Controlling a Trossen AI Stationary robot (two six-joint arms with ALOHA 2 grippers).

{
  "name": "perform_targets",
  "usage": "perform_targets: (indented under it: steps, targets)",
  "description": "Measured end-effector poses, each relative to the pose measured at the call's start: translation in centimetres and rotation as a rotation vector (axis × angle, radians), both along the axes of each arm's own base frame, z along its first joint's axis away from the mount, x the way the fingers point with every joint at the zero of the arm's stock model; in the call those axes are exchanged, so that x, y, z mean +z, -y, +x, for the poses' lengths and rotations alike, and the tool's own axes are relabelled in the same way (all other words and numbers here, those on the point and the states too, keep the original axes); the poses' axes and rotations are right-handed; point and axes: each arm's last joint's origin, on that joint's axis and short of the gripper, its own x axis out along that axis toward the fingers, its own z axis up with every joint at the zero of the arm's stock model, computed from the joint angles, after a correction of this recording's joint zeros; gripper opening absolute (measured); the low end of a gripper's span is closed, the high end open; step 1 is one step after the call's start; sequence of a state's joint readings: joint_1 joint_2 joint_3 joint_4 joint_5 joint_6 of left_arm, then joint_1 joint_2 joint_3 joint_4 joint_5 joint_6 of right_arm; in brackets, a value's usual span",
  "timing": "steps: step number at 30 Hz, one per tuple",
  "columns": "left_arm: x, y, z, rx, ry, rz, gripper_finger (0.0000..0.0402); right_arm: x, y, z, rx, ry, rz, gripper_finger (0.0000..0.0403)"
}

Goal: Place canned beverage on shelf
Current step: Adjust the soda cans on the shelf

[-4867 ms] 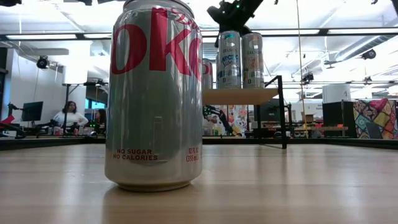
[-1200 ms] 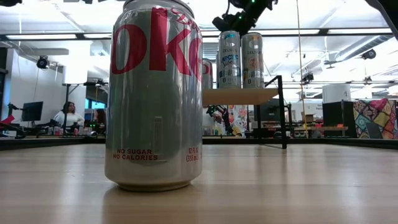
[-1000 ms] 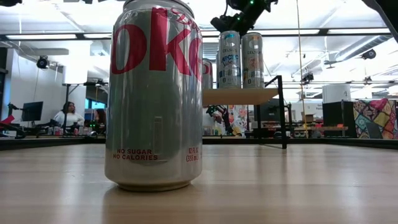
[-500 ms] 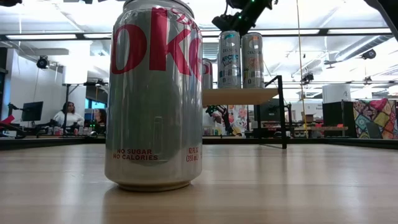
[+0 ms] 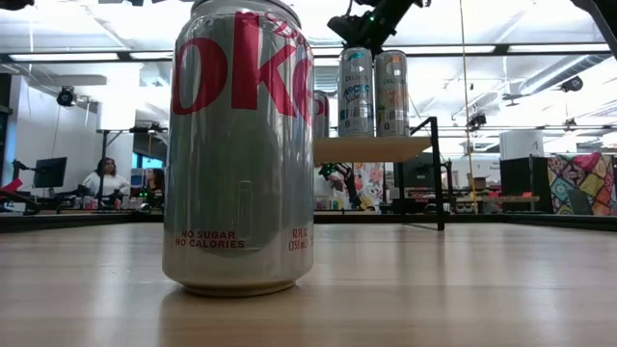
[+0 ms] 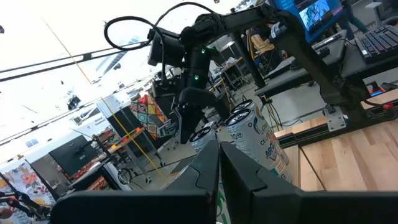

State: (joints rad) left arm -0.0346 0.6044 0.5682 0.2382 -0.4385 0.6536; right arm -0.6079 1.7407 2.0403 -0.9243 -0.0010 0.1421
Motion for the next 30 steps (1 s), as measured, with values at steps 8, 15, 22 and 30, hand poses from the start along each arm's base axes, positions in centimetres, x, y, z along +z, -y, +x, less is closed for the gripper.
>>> perform_targets:
  steps: [8, 15, 22, 30]
  targets:
    - [0.0, 0.0, 0.0, 0.0, 0.0, 0.0, 0.0, 1.0, 0.0, -0.8, -0.073, -0.017, -0.09, 0.0009]
    - [0.0, 0.0, 0.0, 0.0, 0.0, 0.0, 0.0, 0.2, 0.8, -2.1, -0.153, -0.15, -0.104, 0.0009]
    - [0.0, 0.0, 0.0, 0.0, 0.0, 0.0, 0.0, -0.2, -0.2, -1.6, -0.081, -0.15, -0.032, 0.0009]
    - [0.0, 0.0, 0.0, 0.0, 0.0, 0.0, 0.0, -0.4, -1.4, -1.1, -0.077, -0.164, 0.014, 0.0009]
